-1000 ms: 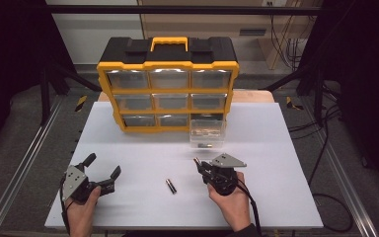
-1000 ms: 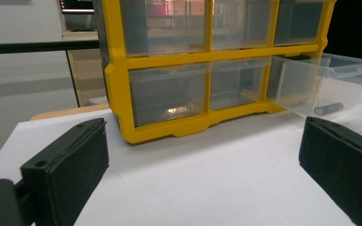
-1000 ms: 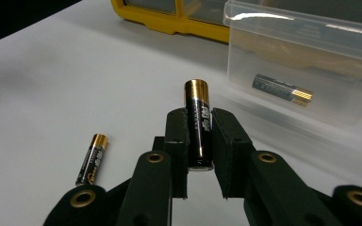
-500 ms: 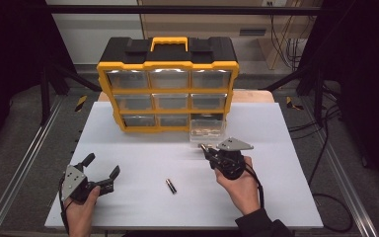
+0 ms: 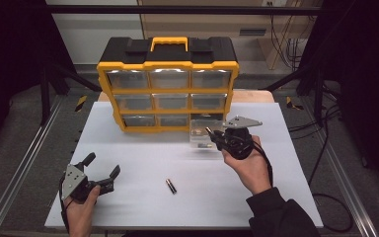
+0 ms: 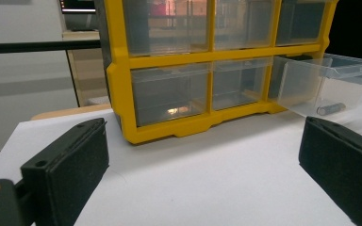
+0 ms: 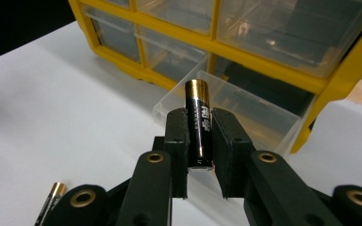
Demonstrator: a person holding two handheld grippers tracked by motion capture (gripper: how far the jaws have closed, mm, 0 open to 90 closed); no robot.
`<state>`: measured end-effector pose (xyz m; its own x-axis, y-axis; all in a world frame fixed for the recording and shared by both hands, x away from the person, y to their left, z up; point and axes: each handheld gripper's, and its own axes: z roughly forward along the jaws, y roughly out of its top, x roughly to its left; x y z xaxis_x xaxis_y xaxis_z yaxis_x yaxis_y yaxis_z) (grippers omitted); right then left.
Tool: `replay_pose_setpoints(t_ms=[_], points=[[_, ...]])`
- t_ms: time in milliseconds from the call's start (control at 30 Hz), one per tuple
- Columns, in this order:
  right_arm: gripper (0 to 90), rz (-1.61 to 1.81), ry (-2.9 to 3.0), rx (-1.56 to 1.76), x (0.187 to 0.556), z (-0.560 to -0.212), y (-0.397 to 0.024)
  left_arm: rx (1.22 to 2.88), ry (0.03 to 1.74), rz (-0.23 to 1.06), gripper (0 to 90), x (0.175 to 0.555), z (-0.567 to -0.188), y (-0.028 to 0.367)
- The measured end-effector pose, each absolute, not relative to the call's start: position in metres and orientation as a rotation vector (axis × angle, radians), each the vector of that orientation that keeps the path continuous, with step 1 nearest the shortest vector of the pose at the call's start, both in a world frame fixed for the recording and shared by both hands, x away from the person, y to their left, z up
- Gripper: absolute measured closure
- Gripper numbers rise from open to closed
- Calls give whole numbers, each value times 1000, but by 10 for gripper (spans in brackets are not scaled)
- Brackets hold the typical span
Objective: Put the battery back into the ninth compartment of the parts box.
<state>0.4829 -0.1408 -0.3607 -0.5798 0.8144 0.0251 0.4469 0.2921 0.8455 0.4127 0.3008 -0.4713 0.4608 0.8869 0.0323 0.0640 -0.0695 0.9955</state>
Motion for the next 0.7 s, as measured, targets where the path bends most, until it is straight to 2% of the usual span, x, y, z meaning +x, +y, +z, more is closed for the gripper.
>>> replay_pose_setpoints(t_ms=[700], points=[[766, 1155, 2192, 1138, 515, -346, -140, 1497, 874, 843, 20, 414, -471, 300]])
